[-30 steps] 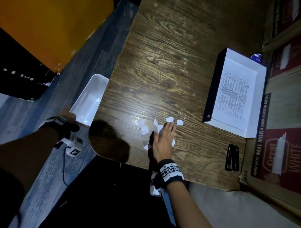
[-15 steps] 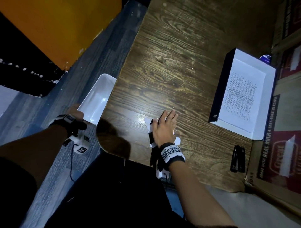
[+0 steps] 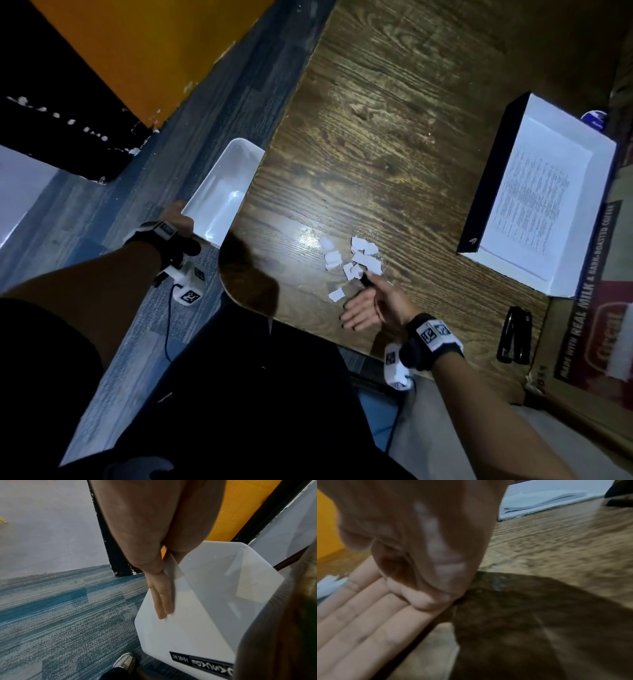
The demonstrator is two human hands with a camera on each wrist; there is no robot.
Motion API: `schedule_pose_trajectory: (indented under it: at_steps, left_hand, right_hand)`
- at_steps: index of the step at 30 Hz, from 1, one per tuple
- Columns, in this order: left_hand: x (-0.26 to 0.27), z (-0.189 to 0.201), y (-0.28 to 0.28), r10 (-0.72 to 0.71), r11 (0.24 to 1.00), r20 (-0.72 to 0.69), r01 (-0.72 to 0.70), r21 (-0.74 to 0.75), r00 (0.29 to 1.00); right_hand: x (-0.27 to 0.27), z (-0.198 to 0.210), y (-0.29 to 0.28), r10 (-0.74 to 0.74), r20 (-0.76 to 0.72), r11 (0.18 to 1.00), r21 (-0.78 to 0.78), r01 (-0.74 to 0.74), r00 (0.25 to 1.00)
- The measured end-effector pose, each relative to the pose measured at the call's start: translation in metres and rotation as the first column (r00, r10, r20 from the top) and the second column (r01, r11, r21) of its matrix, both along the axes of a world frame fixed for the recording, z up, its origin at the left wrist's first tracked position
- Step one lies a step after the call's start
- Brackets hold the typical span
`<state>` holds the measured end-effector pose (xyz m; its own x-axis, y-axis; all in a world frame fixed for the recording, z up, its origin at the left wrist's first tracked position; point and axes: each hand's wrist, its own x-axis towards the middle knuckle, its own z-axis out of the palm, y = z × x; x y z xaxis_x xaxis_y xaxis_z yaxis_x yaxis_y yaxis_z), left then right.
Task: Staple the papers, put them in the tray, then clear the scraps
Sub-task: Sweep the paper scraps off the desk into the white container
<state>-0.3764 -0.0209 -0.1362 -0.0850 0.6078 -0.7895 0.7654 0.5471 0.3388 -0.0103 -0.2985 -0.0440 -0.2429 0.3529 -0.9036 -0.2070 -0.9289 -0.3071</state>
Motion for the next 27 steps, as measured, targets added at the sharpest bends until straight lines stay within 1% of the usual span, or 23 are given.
schedule_pose_trajectory:
  at_steps: [2, 4, 5, 7, 8, 9, 10, 11, 12, 13, 14, 15, 16, 18, 20, 21, 22, 24, 25, 26, 27]
  left_hand:
    - [0.002, 0.002, 0.000, -0.011, 1.000, 0.029, 0.011, -0.008, 1.000]
    - [-0.001, -0.002, 0.002, -0.030, 1.000, 0.018, 0.030, 0.000, 0.999]
    - [0.002, 0.005, 0.000, -0.044, 0.999, -0.001, 0.044, 0.007, 0.999]
    - [0.008, 0.017, -0.004, -0.015, 1.000, 0.005, 0.015, 0.023, 1.000]
    - [0.011, 0.023, -0.006, -0.008, 1.000, 0.017, 0.008, 0.023, 1.000]
    - [0.013, 0.029, -0.009, 0.005, 1.000, 0.058, -0.006, 0.018, 0.998]
    - [0.015, 0.033, -0.011, 0.032, 0.999, 0.116, -0.034, 0.015, 0.993]
    - [0.016, 0.036, -0.012, 0.049, 0.998, 0.165, -0.056, 0.040, 0.985]
    - [0.018, 0.040, -0.014, 0.058, 0.996, 0.187, -0.069, 0.058, 0.981]
    - [0.019, 0.043, -0.016, 0.077, 0.994, 0.180, -0.090, 0.063, 0.981]
    - [0.021, 0.050, -0.020, 0.114, 0.990, 0.197, -0.127, 0.057, 0.974]
    - [0.022, 0.054, -0.021, 0.148, 0.987, 0.191, -0.157, 0.033, 0.970]
    - [0.024, 0.059, -0.022, 0.165, 0.985, 0.198, -0.172, 0.015, 0.966]
    - [0.025, 0.063, -0.021, 0.203, 0.978, 0.220, -0.208, 0.001, 0.954]
    - [0.025, 0.059, -0.019, 0.221, 0.974, 0.239, -0.225, -0.014, 0.946]
    - [0.024, 0.056, -0.017, 0.206, 0.977, 0.217, -0.212, 0.003, 0.954]
    - [0.024, 0.054, -0.017, 0.196, 0.979, 0.208, -0.204, 0.017, 0.958]
    - [0.023, 0.047, -0.015, 0.196, 0.979, 0.205, -0.203, 0.016, 0.959]
    - [0.024, 0.050, -0.014, 0.188, 0.981, 0.201, -0.192, 0.002, 0.961]
    - [0.020, 0.042, -0.012, 0.182, 0.983, 0.179, -0.185, -0.002, 0.967]
    - [0.021, 0.045, -0.012, 0.166, 0.986, 0.178, -0.167, -0.014, 0.970]
  right_hand:
    - [0.002, 0.000, 0.024, -0.047, 0.064, 0.997, 0.070, 0.043, 0.997]
    - [0.002, -0.001, 0.050, -0.101, 0.110, 0.984, 0.155, 0.083, 0.989]
    - [0.003, -0.002, 0.060, -0.133, 0.121, 0.975, 0.193, 0.108, 0.984]
    - [0.005, -0.001, 0.072, -0.242, 0.115, 0.941, 0.268, 0.204, 0.963]
    - [0.007, 0.001, 0.073, -0.292, 0.090, 0.920, 0.298, 0.254, 0.952]
    - [0.008, 0.004, 0.071, -0.316, 0.038, 0.906, 0.309, 0.289, 0.948]
    - [0.005, 0.006, 0.066, -0.293, -0.022, 0.911, 0.297, 0.286, 0.956]
    - [-0.001, 0.007, 0.060, -0.217, -0.065, 0.937, 0.266, 0.227, 0.974]
    - [-0.011, 0.007, 0.053, -0.113, -0.085, 0.965, 0.226, 0.130, 0.990]
    - [-0.022, 0.005, 0.047, -0.012, -0.076, 0.982, 0.189, 0.026, 0.997]
    - [-0.031, 0.003, 0.045, 0.052, -0.048, 0.986, 0.161, -0.043, 0.998]
    - [-0.037, 0.000, 0.046, 0.067, -0.008, 0.988, 0.142, -0.065, 0.998]
    - [-0.040, -0.002, 0.052, 0.040, 0.031, 0.989, 0.138, -0.044, 0.999]
    - [-0.039, -0.003, 0.072, -0.082, 0.102, 0.984, 0.167, 0.065, 0.991]
    - [-0.035, -0.002, 0.093, -0.199, 0.162, 0.959, 0.236, 0.158, 0.967]
    - [-0.034, -0.003, 0.101, -0.236, 0.178, 0.943, 0.281, 0.180, 0.955]
    - [-0.034, -0.003, 0.105, -0.262, 0.169, 0.925, 0.325, 0.197, 0.950]
    - [-0.030, -0.001, 0.099, -0.296, 0.090, 0.890, 0.387, 0.240, 0.951]
    - [-0.023, 0.003, 0.089, -0.298, 0.025, 0.882, 0.390, 0.265, 0.954]
    - [-0.013, 0.007, 0.075, -0.287, -0.030, 0.889, 0.364, 0.277, 0.958]
    - [0.001, 0.010, 0.059, -0.266, -0.064, 0.908, 0.318, 0.272, 0.962]
